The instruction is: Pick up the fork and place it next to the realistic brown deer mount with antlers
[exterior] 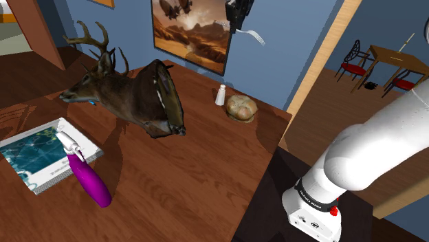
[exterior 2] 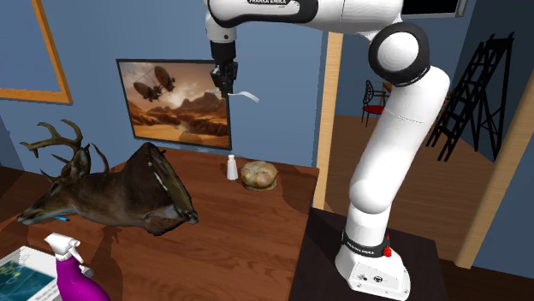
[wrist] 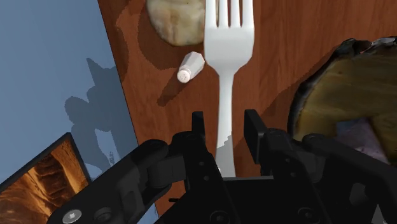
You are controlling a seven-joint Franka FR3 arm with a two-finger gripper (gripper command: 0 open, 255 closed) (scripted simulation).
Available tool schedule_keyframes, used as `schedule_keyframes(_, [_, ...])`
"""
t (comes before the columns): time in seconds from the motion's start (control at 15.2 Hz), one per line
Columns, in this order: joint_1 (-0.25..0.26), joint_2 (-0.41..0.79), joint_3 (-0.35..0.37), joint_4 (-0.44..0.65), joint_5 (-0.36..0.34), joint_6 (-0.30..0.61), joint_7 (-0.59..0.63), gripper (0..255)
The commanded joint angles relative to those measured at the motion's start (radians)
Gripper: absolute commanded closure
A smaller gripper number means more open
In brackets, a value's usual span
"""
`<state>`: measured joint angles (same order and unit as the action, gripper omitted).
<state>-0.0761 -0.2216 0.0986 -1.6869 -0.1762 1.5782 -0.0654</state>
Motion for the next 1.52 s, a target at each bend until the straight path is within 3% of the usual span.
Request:
schedule_keyframes(0.0, [-0.009, 0.080, -0.009, 0.094, -0.008, -0.010, -0.019, 255])
schedule_keyframes(0.46, [-0.030, 0.384, -0.031, 0.465, -0.026, -0.069, -0.078, 255])
schedule_keyframes(0.66, [-0.034, 0.559, -0.039, 0.717, -0.034, -0.140, -0.110, 255])
schedule_keyframes(0.73, [-0.033, 0.653, -0.043, 0.864, -0.039, -0.191, -0.126, 255])
schedule_keyframes(1.06, [-0.044, 0.571, -0.041, 0.661, -0.032, -0.072, -0.107, 255])
schedule_keyframes(1.45, [-0.051, 0.515, -0.040, 0.494, -0.028, 0.039, -0.089, 255])
